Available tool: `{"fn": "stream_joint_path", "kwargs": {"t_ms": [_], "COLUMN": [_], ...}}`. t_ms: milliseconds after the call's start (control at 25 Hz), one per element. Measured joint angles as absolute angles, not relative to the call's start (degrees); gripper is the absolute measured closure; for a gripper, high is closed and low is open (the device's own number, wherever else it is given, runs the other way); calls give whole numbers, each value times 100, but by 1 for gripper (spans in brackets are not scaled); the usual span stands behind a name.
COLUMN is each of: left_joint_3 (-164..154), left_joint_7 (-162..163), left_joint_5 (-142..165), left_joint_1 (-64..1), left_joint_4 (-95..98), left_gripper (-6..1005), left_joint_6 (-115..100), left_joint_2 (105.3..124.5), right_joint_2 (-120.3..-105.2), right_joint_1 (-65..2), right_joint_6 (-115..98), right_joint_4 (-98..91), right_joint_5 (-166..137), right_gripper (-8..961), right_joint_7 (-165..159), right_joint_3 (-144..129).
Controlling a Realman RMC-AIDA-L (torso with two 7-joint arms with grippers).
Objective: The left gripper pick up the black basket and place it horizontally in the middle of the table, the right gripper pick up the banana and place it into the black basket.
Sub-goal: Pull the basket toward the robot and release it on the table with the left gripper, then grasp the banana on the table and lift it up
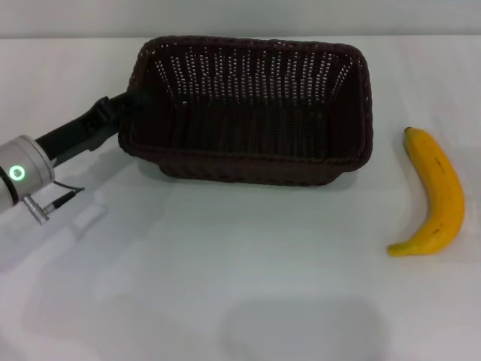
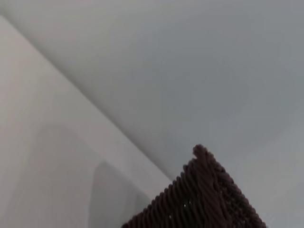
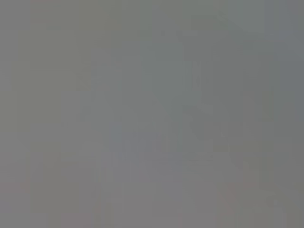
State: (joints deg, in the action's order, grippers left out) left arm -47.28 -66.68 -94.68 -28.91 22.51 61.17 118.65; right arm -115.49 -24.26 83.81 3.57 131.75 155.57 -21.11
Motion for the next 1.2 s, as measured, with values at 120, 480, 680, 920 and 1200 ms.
{"fn": "stream_joint_path", "kwargs": {"t_ms": [120, 480, 680, 920, 1200], "left_joint_3": [-4728, -4639, -4138, -3647, -3569], "left_joint_7": [-6631, -6880, -7757, -9318, -11002], "left_joint_5": [-9477, -9626, -10156, -11478, -12608], "left_joint_1": [-2854, -2473, -2028, -1609, -1621], "left_joint_4": [2172, 2323, 2363, 1766, 1110], "left_gripper": [580, 328, 292, 250, 105], "left_joint_6": [6241, 6684, 6938, 7094, 7265], "left_joint_2": [11882, 11877, 11879, 11901, 11915], "right_joint_2": [-11549, -11549, -11513, -11384, -10792], "right_joint_1": [-2450, -2532, -2455, -1667, -1076], "right_joint_6": [8316, 8199, 8050, 7260, 6780], "right_joint_4": [303, 219, 102, -1275, -3345], "right_joint_5": [13175, 13175, 13174, 13155, 11369], "right_gripper": [82, 83, 84, 84, 86], "right_joint_7": [15557, 15543, 15014, 12565, 9537], "right_joint_3": [-2099, -2110, -2339, -3804, -5204]}}
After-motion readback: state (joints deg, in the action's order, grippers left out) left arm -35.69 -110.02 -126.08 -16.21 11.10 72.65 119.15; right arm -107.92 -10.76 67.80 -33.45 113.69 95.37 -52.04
